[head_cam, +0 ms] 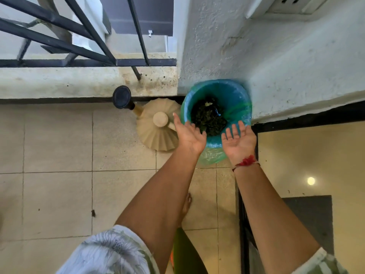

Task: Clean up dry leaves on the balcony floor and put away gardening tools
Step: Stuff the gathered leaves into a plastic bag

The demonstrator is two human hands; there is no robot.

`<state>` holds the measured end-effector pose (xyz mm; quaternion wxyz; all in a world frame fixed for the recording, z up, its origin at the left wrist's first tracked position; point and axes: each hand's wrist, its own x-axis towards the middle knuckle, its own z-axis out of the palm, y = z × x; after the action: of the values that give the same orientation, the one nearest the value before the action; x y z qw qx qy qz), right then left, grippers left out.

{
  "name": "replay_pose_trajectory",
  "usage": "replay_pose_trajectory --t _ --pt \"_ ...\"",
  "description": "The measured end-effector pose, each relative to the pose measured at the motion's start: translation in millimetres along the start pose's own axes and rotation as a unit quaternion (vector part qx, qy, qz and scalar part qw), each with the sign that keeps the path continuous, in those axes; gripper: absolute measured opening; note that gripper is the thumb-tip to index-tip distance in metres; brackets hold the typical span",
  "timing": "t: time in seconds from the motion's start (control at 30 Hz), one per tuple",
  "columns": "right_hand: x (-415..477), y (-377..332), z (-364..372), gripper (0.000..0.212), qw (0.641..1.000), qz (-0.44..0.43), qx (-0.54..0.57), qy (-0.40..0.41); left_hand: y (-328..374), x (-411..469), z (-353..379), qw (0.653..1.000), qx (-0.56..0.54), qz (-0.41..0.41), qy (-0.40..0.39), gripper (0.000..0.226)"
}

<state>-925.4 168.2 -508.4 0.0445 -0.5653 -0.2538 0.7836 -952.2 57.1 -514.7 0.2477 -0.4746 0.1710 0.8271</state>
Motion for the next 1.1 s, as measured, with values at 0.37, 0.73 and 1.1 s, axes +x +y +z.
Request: replay_pose_trajectory --t 0.37,0.73,1.1 --pt "-119 114 22 0.018 0.949 0.028 -0.296 -0.105 53 -103 -92 0.98 -0.147 0.109 0.081 0.047" --pt "-217 313 2 0.016 0.707 -0.011 -0.658 -0.258 148 -241 -301 0.922 -0.26 0.23 0.169 0.015" --pt "-418 520 -115 0.021 0.439 0.027 -0.797 -0.413 117 -441 -547 0.793 -0.497 0.286 0.207 0.018"
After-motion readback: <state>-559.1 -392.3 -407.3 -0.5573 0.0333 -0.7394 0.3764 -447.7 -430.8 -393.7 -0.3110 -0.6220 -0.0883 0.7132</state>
